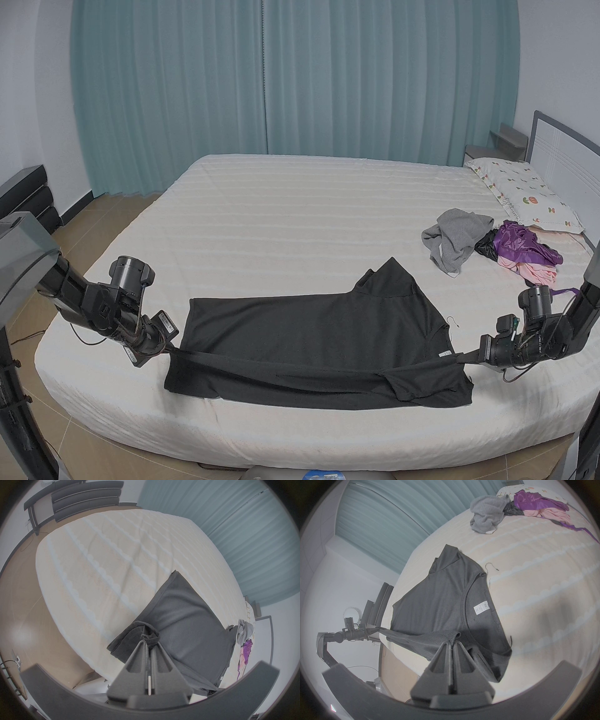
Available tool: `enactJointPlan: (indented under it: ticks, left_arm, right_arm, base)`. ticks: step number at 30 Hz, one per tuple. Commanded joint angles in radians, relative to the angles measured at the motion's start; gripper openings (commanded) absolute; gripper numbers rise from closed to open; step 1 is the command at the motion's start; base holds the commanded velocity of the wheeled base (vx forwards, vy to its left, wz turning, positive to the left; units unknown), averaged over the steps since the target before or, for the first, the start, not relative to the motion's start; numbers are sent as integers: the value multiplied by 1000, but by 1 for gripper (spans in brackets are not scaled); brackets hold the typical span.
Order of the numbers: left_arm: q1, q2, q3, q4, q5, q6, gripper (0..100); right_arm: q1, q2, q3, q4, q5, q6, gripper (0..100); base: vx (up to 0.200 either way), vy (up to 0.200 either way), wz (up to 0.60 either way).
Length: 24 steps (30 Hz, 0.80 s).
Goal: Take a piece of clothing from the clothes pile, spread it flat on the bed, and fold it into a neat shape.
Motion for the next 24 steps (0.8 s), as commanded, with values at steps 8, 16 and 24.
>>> enactJointPlan:
  ticks: [8, 16, 24]
  left_arm:
    - [-4, -89, 101, 6, 0, 42, 0]
    - [-4, -161, 117, 27, 0, 49, 0]
    - [-6, -270, 185, 90, 1, 130, 0]
  right_arm:
    - [-67, -183, 135, -41, 55, 1, 0]
    - [-82, -278, 197, -40, 79, -1, 0]
    - [-84, -352, 259, -40, 87, -7, 0]
  base:
    - [0, 0, 0]
    - [0, 0, 0]
    - [0, 0, 0]
